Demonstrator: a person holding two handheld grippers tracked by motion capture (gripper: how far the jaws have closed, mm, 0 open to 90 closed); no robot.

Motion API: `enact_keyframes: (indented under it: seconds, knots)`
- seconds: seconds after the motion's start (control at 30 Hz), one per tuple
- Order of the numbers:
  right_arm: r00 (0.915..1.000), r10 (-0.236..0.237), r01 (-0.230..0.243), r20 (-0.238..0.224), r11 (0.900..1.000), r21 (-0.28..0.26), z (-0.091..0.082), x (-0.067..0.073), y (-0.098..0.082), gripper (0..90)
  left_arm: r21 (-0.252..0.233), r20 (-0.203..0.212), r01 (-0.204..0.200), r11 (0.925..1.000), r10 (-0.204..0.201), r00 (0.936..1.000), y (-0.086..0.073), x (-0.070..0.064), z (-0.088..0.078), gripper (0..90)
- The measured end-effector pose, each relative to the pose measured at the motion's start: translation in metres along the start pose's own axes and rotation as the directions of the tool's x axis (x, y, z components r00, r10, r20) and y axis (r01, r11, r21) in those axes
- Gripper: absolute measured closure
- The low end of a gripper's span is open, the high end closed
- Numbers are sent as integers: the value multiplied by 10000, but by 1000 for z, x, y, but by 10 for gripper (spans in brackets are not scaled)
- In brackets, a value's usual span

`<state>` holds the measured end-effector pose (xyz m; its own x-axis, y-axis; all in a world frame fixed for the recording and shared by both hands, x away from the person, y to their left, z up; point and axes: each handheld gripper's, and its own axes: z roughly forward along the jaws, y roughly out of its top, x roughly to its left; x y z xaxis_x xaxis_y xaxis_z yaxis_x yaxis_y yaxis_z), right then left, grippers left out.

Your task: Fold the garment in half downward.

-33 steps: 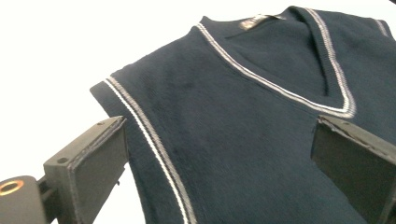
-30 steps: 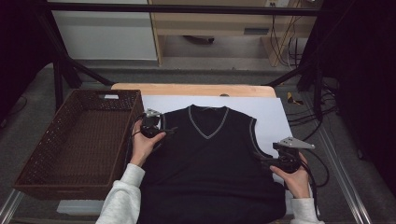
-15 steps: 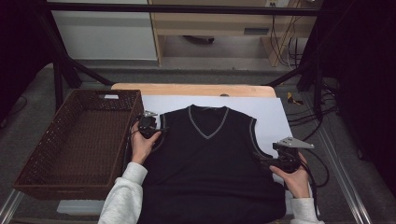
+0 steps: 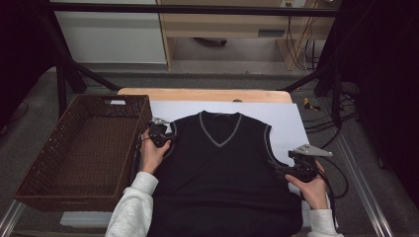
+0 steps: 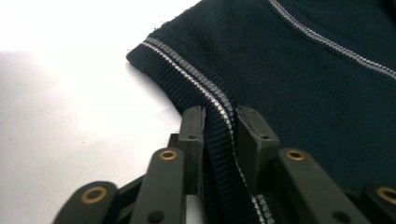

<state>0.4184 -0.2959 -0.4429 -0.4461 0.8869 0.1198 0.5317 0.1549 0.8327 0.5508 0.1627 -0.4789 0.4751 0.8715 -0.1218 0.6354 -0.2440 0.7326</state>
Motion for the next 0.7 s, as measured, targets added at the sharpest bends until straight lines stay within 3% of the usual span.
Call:
enact_keyframes:
  seconds: [0.27, 0.57, 0.7]
  knots:
    - [9999, 90, -89, 129, 9999, -73, 8, 0, 10, 84, -15, 1, -238, 9997, 238, 9997, -1, -1, 1, 762]
    - [9987, -134, 139, 487, 9999, -97, 28, -2, 24, 161, -56, 143, -121, 9999, 122, 9998, -1, 1, 1, 768]
    - [9977, -218, 195, 647, 9992, 360, 45, -9, 29, 191, -67, 191, -73, 10000, 74, 9998, -2, 1, 1, 768]
